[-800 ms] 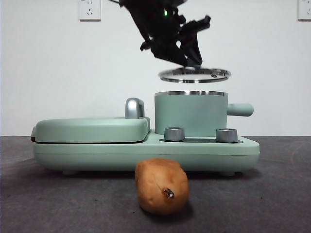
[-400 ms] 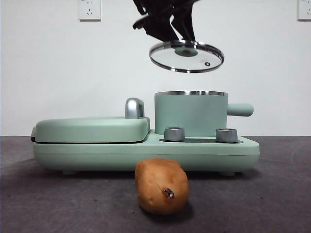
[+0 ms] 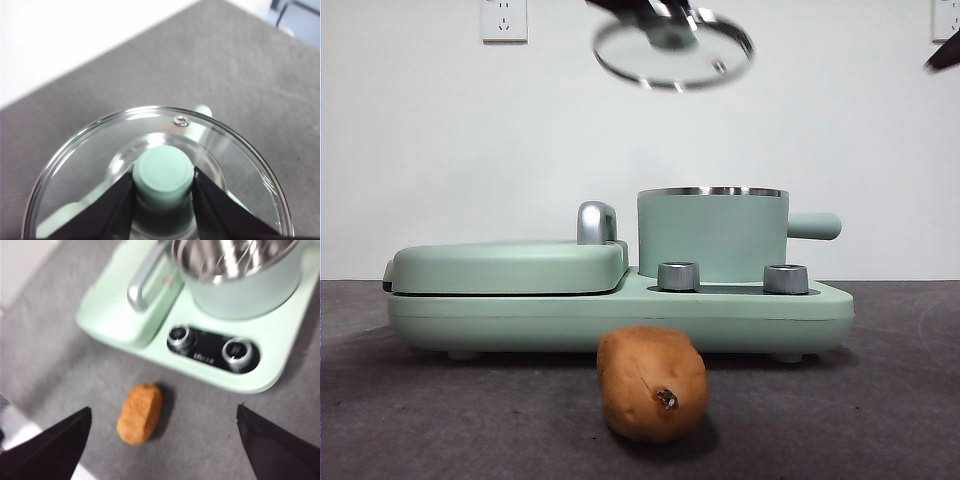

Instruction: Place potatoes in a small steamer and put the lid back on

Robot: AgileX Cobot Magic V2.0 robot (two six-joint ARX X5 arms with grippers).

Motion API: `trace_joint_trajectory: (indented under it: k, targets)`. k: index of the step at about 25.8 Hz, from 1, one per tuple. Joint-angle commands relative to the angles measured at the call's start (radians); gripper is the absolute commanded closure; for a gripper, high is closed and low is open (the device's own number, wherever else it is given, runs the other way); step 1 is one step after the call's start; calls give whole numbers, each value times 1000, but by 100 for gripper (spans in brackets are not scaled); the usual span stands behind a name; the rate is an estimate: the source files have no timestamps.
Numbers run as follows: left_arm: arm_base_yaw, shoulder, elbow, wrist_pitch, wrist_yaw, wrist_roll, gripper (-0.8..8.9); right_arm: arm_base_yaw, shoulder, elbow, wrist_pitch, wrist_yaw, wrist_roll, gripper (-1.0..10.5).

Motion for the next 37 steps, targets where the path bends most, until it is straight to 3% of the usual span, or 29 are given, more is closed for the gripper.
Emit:
trace_joint_trajectory:
  k: [1, 4, 8, 17, 24, 26, 28, 30, 37]
  targets:
    - [19, -46, 38, -5, 4, 0, 702, 145, 92, 16, 26, 96, 84, 481]
    - [43, -92, 38, -50, 4, 0, 702, 264, 201, 16, 80, 157, 141, 481]
    - [66, -150, 38, -105, 4, 0, 702, 367, 360, 28, 153, 178, 212, 481]
    - [82, -251, 38, -144, 4, 0, 702, 463, 705, 155, 127, 251, 230, 481]
    - [82, -271, 38, -187, 4, 0, 702, 476, 899, 203, 120, 254, 211, 483]
    - [82, -271, 38, -187, 4, 0, 702, 478, 922, 203, 121, 251, 201, 570]
    - [82, -271, 38, -187, 4, 0, 702, 481, 925, 203, 123, 251, 198, 763]
    - [82, -271, 38, -187, 4, 0, 702, 480, 923, 219, 114, 243, 198, 820]
    - [84, -271, 38, -188, 4, 2, 702, 418, 922, 586, -243, 312, 53, 820]
